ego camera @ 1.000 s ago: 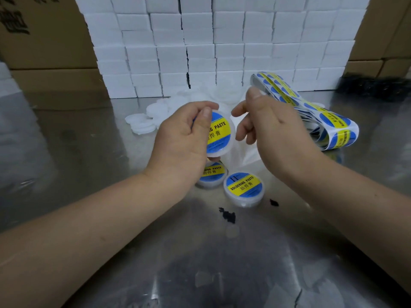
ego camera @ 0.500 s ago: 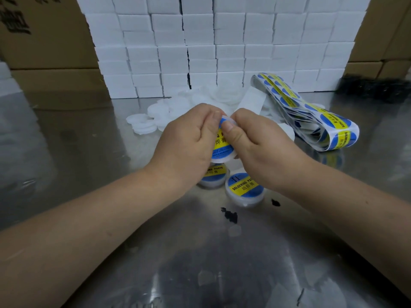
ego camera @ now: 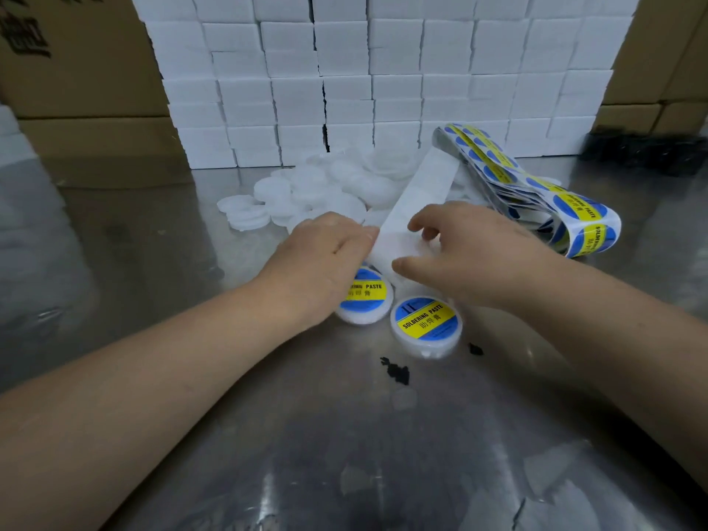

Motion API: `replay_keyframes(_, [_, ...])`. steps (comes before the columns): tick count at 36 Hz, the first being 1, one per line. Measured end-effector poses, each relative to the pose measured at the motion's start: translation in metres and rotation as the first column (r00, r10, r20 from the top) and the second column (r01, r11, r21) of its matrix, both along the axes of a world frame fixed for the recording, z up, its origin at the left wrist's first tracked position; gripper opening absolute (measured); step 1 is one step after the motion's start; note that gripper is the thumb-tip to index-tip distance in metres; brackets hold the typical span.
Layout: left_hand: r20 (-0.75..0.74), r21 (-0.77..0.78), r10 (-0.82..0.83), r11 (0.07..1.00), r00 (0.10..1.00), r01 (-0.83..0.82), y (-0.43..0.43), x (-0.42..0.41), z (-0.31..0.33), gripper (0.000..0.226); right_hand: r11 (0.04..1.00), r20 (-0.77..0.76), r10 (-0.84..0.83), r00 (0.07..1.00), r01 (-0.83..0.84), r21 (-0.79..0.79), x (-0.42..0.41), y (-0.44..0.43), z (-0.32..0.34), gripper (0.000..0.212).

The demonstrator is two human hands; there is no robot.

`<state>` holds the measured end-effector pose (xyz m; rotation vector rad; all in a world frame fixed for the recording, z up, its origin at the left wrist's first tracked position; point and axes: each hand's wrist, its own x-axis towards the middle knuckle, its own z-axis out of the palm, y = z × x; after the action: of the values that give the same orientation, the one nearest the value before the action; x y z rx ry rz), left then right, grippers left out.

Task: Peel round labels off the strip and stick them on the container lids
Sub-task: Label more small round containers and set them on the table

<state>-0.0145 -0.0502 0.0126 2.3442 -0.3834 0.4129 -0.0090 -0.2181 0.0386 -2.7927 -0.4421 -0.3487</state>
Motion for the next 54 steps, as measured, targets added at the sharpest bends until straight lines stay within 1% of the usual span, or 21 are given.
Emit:
replay_keyframes(4, [0.048, -0.206, 0.06, 0.977, 0.997, -0.049, 0.005, 0.004, -0.004, 0.034, 0.995, 0.035, 0.052, 0.998, -0.049, -0.089, -0.001, 0.001, 0.0, 0.055])
replay_keyframes(6, [-0.006, -0.218, 0.146, 0.965, 0.989, -0.143, 0.007, 0.009, -0.007, 0.02, 0.992, 0.045, 0.068, 0.997, -0.063, -0.108, -0.001, 0.001, -0.001, 0.061])
replay_keyframes(9, [-0.089, -0.197, 0.263, 0.941, 0.961, -0.276, 0.013, 0.018, -0.008, 0.016, 0.994, 0.033, 0.077, 0.996, -0.075, -0.077, 0.001, 0.001, -0.003, 0.066])
replay_keyframes(13, [-0.171, -0.063, 0.345, 0.931, 0.923, -0.36, 0.025, 0.027, -0.006, 0.016, 0.996, 0.069, 0.07, 0.995, -0.065, -0.064, 0.003, 0.0, -0.004, 0.052])
replay_keyframes(17, [-0.202, 0.147, 0.393, 0.918, 0.897, -0.369, 0.029, 0.035, -0.01, 0.039, 1.0, 0.185, -0.004, 0.983, 0.005, -0.008, 0.004, -0.003, -0.002, 0.038])
replay_keyframes(20, [-0.209, 0.252, 0.348, 0.922, 0.914, -0.293, 0.025, 0.037, -0.011, 0.033, 0.991, 0.204, -0.079, 0.976, 0.055, 0.119, 0.004, -0.004, 0.0, 0.029])
replay_keyframes(22, [-0.214, 0.264, 0.344, 0.921, 0.914, -0.286, 0.025, 0.038, -0.012, 0.032, 0.978, 0.189, -0.108, 0.976, 0.071, 0.195, 0.004, -0.005, 0.001, 0.017])
replay_keyframes(25, [-0.134, 0.177, 0.413, 0.905, 0.901, -0.388, 0.029, 0.039, -0.01, 0.034, 0.942, 0.164, -0.116, 0.98, 0.057, 0.331, 0.004, -0.004, 0.001, 0.007])
replay_keyframes(27, [-0.056, 0.164, 0.458, 0.881, 0.887, -0.444, 0.031, 0.04, -0.009, 0.034, 0.909, 0.177, -0.128, 0.976, 0.044, 0.414, 0.005, -0.004, 0.002, 0.019])
replay_keyframes(29, [-0.076, 0.217, 0.476, 0.866, 0.876, -0.451, 0.032, 0.04, -0.01, 0.035, 0.884, 0.194, -0.148, 0.97, 0.042, 0.466, 0.004, -0.004, 0.004, 0.027])
replay_keyframes(32, [-0.171, 0.212, 0.478, 0.872, 0.862, -0.442, 0.032, 0.04, -0.011, 0.024, 0.871, 0.192, -0.153, 0.969, 0.041, 0.49, 0.003, -0.003, 0.004, 0.034])
replay_keyframes(35, [-0.163, 0.174, 0.48, 0.874, 0.862, -0.453, 0.032, 0.038, -0.01, 0.017, 0.879, 0.179, -0.121, 0.976, 0.021, 0.477, 0.0, -0.001, 0.004, 0.038])
replay_keyframes(36, [-0.143, 0.187, 0.486, 0.869, 0.862, -0.459, 0.031, 0.037, -0.009, 0.017, 0.888, 0.174, -0.102, 0.979, 0.011, 0.46, -0.001, -0.001, 0.004, 0.035])
replay_keyframes(38, [-0.044, 0.21, 0.516, 0.842, 0.855, -0.497, 0.03, 0.037, -0.008, 0.019, 0.907, 0.161, -0.054, 0.985, -0.019, 0.421, -0.003, 0.0, 0.005, 0.015])
replay_keyframes(39, [0.03, 0.177, 0.52, 0.838, 0.854, -0.516, 0.029, 0.037, -0.007, 0.02, 0.914, 0.148, -0.03, 0.989, -0.033, 0.405, -0.005, 0.0, 0.006, 0.006])
replay_keyframes(41, [0.157, -0.015, 0.489, 0.87, 0.858, -0.493, 0.027, 0.035, -0.003, 0.02, 0.93, 0.137, 0.03, 0.99, -0.078, 0.358, -0.008, 0.002, 0.005, 0.023])
replay_keyframes(44, [0.278, -0.212, 0.397, 0.913, 0.875, -0.348, 0.02, 0.025, 0.0, 0.016, 0.948, 0.159, 0.077, 0.984, -0.121, 0.293, -0.011, 0.004, 0.006, 0.029])
replay_keyframes(47, [0.369, -0.255, 0.288, 0.946, 0.883, -0.202, 0.011, 0.014, 0.001, 0.013, 0.931, 0.174, 0.127, 0.977, -0.178, 0.318, -0.013, 0.004, 0.006, 0.021])
replay_keyframes(49, [0.388, -0.252, 0.247, 0.955, 0.888, -0.155, 0.006, 0.007, 0.002, 0.016, 0.893, 0.164, 0.161, 0.973, -0.214, 0.395, -0.013, 0.004, 0.006, 0.014])
replay_keyframes(52, [0.354, -0.233, 0.215, 0.963, 0.91, -0.137, 0.0, 0.001, 0.001, 0.025, 0.811, 0.126, 0.217, 0.968, -0.25, 0.529, -0.013, 0.004, 0.007, 0.011])
replay_keyframes(54, [0.307, -0.252, 0.229, 0.956, 0.924, -0.153, -0.002, -0.002, 0.0, 0.029, 0.791, 0.116, 0.239, 0.964, -0.262, 0.553, -0.012, 0.005, 0.006, 0.015])
